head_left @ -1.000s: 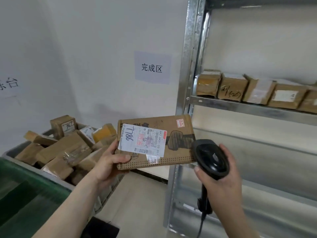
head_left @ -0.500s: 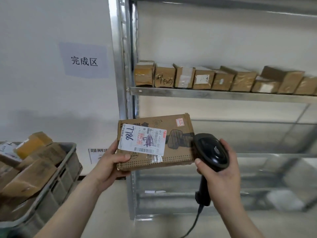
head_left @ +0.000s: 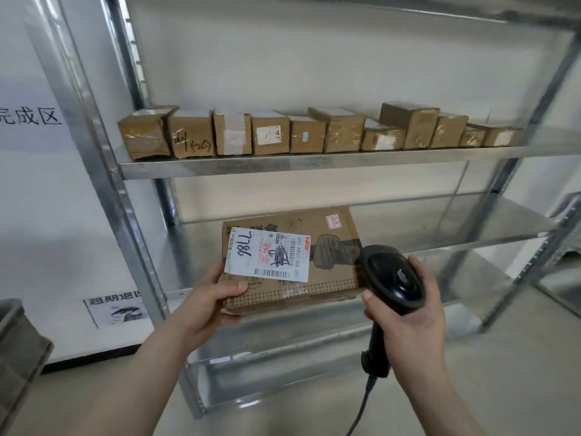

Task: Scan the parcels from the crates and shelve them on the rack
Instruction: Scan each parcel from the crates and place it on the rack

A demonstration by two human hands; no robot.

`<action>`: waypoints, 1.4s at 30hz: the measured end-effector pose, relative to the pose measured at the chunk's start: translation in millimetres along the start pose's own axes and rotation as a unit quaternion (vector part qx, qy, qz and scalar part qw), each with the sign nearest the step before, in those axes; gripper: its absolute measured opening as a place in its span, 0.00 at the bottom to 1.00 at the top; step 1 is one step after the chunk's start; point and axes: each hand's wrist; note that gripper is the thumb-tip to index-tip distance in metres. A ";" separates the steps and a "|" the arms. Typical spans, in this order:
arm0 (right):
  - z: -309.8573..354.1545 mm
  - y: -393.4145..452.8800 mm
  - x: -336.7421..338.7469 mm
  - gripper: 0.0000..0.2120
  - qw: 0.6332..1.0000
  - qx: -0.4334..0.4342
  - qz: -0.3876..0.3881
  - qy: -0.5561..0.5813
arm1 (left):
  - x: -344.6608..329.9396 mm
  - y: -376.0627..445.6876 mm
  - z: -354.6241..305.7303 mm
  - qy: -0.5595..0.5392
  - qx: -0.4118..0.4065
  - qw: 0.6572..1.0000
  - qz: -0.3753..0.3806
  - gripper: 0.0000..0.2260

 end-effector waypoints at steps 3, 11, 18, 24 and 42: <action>-14.7 27.0 29.6 0.38 1.000 -0.012 -0.011 0.003 | -34.6 21.9 11.5 0.031 0.001 1.000 0.001 0.42; -47.0 113.4 111.9 0.36 1.000 -0.018 -0.006 0.010 | -135.9 79.7 48.3 0.040 0.012 0.999 -0.022 0.27; -67.4 165.2 166.1 0.36 1.000 -0.017 0.006 -0.005 | -193.8 120.3 69.4 0.055 0.002 0.998 -0.007 0.25; -70.7 193.2 189.6 0.36 1.000 -0.008 -0.012 -0.007 | -226.3 160.3 82.6 0.057 0.001 0.998 0.007 0.24; -77.9 257.4 231.8 0.38 0.983 0.012 -0.168 -0.075 | -313.5 260.2 118.7 0.012 0.042 0.993 0.110 0.27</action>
Point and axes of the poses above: each hand's wrist, its own y-axis towards the middle knuckle, its own x-axis out of the back of the hand, z = x × y, and after that the axes turned 15 degrees about -y, right-handed
